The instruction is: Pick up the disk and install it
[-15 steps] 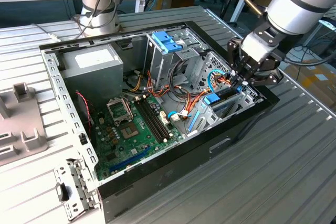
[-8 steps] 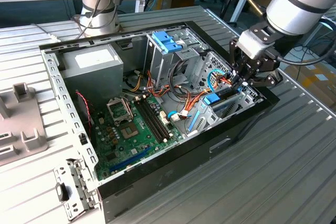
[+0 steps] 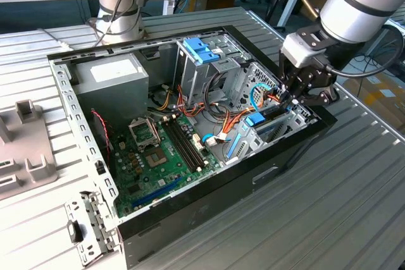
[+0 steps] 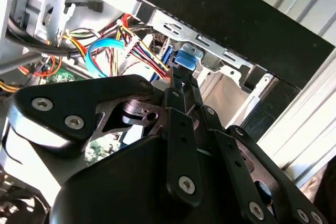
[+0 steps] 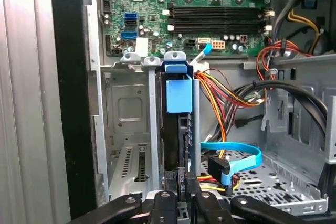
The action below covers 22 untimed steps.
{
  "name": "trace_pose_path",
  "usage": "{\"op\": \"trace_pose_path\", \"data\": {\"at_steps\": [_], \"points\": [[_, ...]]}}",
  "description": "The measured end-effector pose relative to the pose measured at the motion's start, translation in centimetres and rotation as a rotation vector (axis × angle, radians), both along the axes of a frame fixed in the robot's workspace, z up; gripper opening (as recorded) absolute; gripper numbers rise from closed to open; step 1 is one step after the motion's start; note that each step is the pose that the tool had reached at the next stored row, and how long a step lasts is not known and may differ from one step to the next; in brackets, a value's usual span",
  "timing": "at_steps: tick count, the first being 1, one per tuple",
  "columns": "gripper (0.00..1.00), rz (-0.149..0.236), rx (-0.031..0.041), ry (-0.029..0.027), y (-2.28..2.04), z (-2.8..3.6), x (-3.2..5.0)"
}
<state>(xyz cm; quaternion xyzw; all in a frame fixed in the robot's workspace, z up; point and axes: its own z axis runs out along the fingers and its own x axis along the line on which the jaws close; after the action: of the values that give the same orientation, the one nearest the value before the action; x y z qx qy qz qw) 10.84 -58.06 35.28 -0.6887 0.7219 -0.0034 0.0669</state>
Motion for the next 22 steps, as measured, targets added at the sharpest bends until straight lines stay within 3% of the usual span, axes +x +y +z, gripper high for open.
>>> {"op": "trace_pose_path", "data": {"at_steps": [8, 10, 11, 12, 22], "points": [[0.19, -0.026, -0.0001, 0.0000, 0.34, -0.02, -1.48], [0.19, -0.027, -0.0003, 0.0000, 1.09, -0.03, -1.68], [0.19, -0.027, 0.0000, 0.0000, 1.90, -0.08, -1.68], [0.19, -0.027, -0.0001, 0.0000, 2.35, -0.09, -1.68], [0.19, -0.027, -0.0001, 0.0000, 2.42, -0.09, -1.68]]}}
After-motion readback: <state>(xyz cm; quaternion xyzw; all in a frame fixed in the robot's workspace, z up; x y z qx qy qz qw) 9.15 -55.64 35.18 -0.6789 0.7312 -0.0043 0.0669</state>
